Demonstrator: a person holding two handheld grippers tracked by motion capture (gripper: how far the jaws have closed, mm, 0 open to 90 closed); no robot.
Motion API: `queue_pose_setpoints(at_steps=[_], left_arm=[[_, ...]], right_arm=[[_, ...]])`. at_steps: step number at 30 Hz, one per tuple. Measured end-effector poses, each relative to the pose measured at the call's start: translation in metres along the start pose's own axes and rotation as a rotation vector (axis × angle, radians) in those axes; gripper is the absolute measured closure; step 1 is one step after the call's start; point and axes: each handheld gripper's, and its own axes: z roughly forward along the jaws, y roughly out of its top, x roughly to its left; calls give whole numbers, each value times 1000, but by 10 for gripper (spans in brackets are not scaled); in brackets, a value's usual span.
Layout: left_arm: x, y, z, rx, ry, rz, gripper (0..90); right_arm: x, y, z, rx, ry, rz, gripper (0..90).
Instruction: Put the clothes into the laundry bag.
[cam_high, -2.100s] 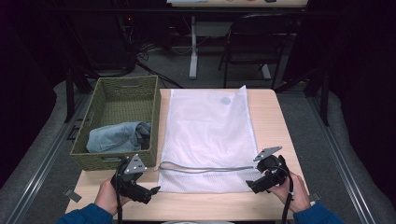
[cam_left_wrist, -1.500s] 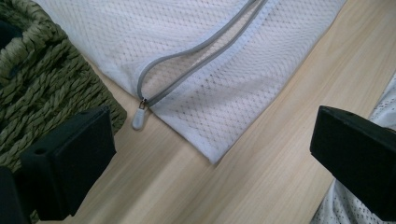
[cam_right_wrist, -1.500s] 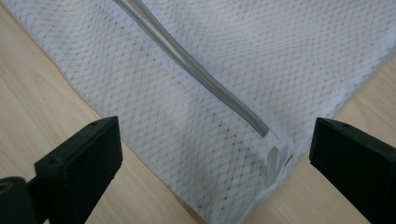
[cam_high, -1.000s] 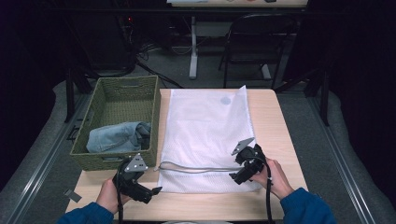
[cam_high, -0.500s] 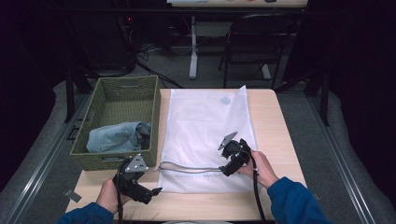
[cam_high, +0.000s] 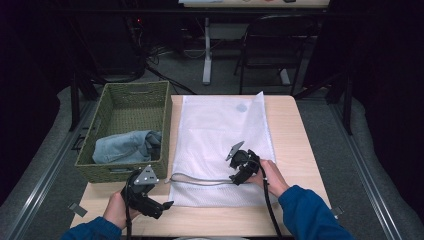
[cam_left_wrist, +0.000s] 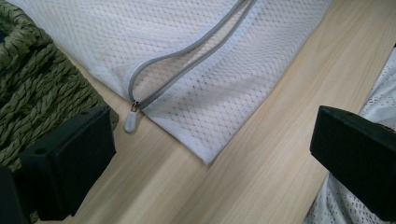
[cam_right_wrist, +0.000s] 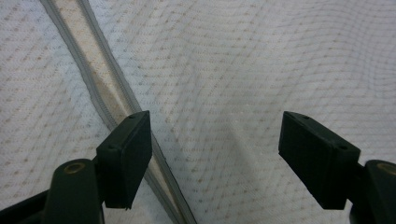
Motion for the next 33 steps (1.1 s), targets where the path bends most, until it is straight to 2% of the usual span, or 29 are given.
queue_pose_setpoints(at_steps=[11,15,16,17,19,21,25,26,28,29,30,32,33], left_arm=[[0,0,0,0,-5,2,1],[0,0,0,-1,-5,1,1],[0,0,0,-1,-6,2,1],[0,0,0,0,-6,2,1],[0,0,0,0,-5,6,1],[0,0,0,-1,-4,6,1],[0,0,1,0,-8,5,1],[-1,0,0,1,-10,16,1],[-1,0,0,3,-6,22,1],[-2,0,0,0,-10,20,1],[-2,0,0,2,-11,19,1],[-2,0,0,-1,-9,19,1],[-2,0,0,-2,-8,19,1]], right_arm=[[3,7,13,23,31,-23,329],[4,7,13,21,60,-26,339],[4,8,13,22,58,-36,339],[5,8,14,13,76,-38,340],[7,9,15,34,68,-47,340],[8,9,16,31,80,-61,340],[9,10,18,29,97,-42,330],[7,11,19,26,118,-55,334],[3,11,21,41,168,-21,335],[3,11,21,41,168,-21,335],[0,9,21,31,189,-1,349],[-1,8,21,37,187,0,358],[-2,9,21,33,189,13,393]])
